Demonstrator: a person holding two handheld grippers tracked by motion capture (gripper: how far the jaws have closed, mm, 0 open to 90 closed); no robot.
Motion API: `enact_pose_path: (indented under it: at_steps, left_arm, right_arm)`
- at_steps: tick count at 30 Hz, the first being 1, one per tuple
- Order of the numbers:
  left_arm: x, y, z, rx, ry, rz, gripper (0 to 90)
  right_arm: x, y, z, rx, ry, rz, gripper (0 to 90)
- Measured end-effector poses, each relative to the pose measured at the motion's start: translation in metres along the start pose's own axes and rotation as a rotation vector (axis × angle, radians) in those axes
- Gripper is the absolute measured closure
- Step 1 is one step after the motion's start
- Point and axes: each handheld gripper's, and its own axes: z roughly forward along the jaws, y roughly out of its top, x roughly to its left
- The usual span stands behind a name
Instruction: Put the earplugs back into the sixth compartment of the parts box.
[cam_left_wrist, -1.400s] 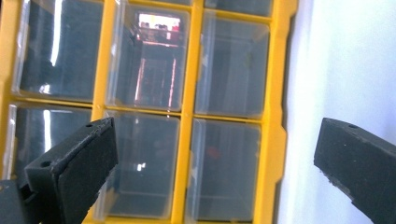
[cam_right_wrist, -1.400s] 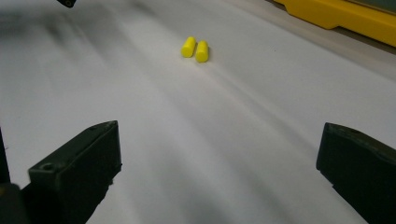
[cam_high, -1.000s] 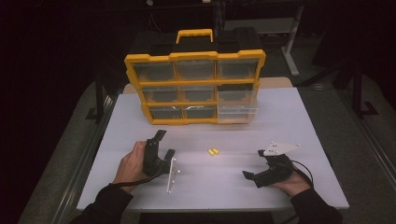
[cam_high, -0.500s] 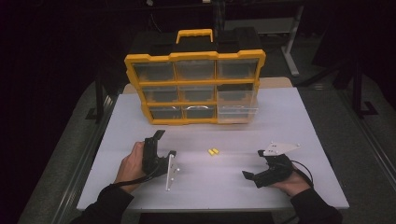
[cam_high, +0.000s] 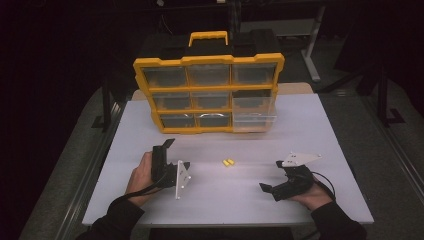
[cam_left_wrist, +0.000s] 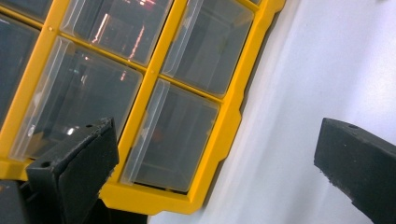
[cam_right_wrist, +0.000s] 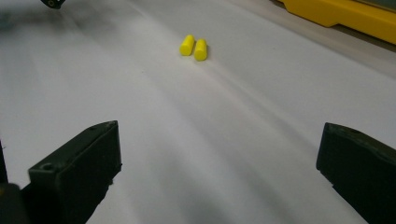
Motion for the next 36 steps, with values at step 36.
enact_pose_path:
  at_steps: [36]
  left_arm:
    - [0.017, -0.005, -0.001, 0.014, -0.222, -0.472, 0.0]
  right_arm:
    - [0.001, 0.000, 0.000, 0.002, 0.000, -0.002, 0.0]
